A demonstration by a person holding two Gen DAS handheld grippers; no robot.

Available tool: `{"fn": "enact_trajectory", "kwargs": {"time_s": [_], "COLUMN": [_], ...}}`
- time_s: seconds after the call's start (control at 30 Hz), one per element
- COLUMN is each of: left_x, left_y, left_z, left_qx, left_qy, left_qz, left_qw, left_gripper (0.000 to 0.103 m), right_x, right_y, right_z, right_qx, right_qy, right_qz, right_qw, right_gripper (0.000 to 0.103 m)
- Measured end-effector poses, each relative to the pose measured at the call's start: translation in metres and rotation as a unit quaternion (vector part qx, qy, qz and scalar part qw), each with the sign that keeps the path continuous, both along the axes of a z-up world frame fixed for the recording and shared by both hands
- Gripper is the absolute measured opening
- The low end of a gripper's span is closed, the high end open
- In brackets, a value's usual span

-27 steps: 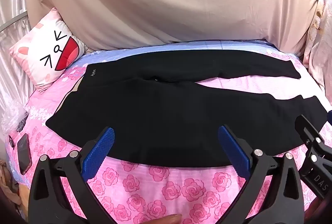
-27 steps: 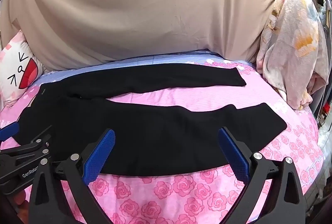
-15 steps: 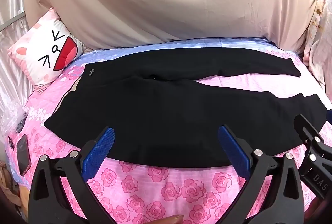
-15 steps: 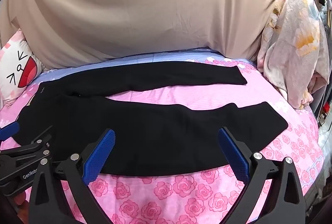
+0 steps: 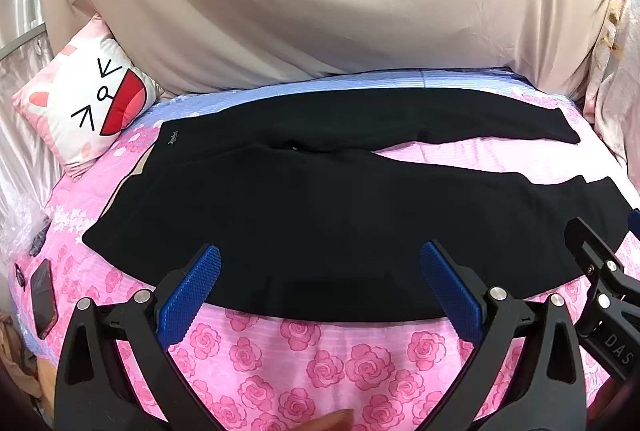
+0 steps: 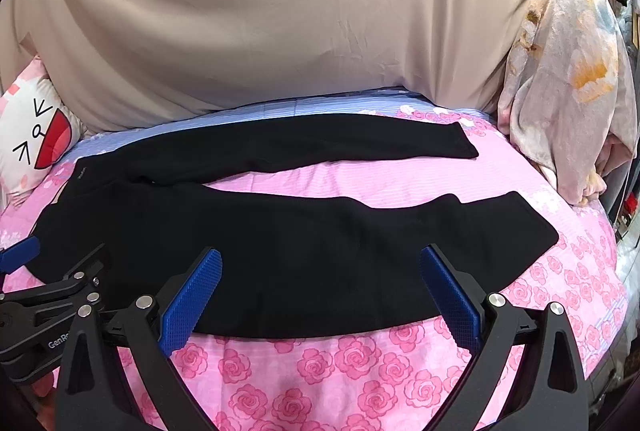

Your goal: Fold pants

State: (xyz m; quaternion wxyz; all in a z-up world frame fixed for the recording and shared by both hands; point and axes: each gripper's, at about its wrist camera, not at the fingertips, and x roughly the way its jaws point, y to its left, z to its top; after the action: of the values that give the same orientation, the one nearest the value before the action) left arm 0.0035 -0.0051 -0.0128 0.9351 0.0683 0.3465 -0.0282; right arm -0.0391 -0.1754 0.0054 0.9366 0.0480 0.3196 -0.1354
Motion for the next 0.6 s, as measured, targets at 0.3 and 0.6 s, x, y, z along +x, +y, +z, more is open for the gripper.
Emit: {"fn": "enact_trajectory", "kwargs": {"time_s": [0.3,0.6], "left_x": [-0.0028,-0.0007], "left_y": [-0.0019,-0.0017], "left_z": [-0.0006,0.0023], "left_qx": [0.000,0.000], "left_qy": [-0.001,0.001], "left_qz": [-0.006,-0.004], "left_qw": [1.0000,1.0000], "left_gripper": [0.098,0.098], "right_x": [-0.0003,0.0006], "right_y": [0.0011,0.0044], "right_z": [0.0003,-0.0002], "right_qx": [-0.001,-0.004], "right_qy": [0.001,0.002], "right_qz": [-0.002,-0.001], "right_qw": [1.000,1.000], "right_gripper": [0.097,0.097]}}
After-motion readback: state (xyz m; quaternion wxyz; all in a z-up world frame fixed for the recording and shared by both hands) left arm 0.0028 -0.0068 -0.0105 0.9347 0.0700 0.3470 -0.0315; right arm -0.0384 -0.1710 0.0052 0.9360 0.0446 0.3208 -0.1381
